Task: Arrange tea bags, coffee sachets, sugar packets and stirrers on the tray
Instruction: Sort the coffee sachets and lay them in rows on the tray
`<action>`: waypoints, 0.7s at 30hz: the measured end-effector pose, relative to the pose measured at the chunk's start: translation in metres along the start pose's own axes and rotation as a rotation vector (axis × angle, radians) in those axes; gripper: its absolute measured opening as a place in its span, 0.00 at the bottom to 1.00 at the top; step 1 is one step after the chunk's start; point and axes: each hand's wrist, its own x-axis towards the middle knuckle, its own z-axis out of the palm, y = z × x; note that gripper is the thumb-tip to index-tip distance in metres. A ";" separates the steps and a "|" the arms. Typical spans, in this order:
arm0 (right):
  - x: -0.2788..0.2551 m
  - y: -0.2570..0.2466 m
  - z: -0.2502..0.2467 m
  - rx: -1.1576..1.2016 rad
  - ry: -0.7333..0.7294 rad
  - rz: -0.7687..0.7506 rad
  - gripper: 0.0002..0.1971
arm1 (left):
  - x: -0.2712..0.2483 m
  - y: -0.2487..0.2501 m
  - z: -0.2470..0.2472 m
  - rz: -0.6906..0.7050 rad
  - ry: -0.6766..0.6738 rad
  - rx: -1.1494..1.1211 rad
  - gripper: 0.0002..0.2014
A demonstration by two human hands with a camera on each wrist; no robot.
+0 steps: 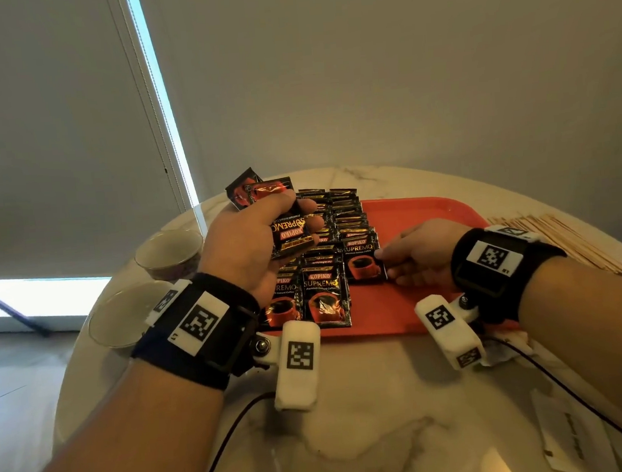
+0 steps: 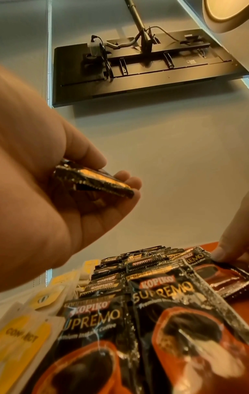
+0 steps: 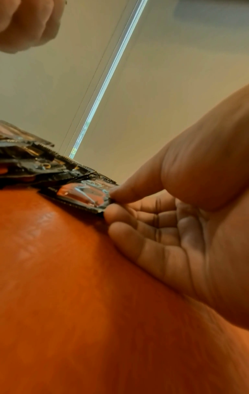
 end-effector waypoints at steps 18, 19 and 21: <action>0.003 0.000 -0.003 0.058 0.049 -0.065 0.09 | -0.002 -0.001 0.002 -0.017 0.004 0.032 0.08; 0.003 0.000 -0.004 0.087 0.063 -0.081 0.08 | -0.002 -0.001 0.003 -0.023 0.003 0.028 0.09; 0.001 -0.001 -0.005 0.136 0.099 -0.141 0.08 | -0.002 0.000 0.003 -0.034 0.006 0.022 0.09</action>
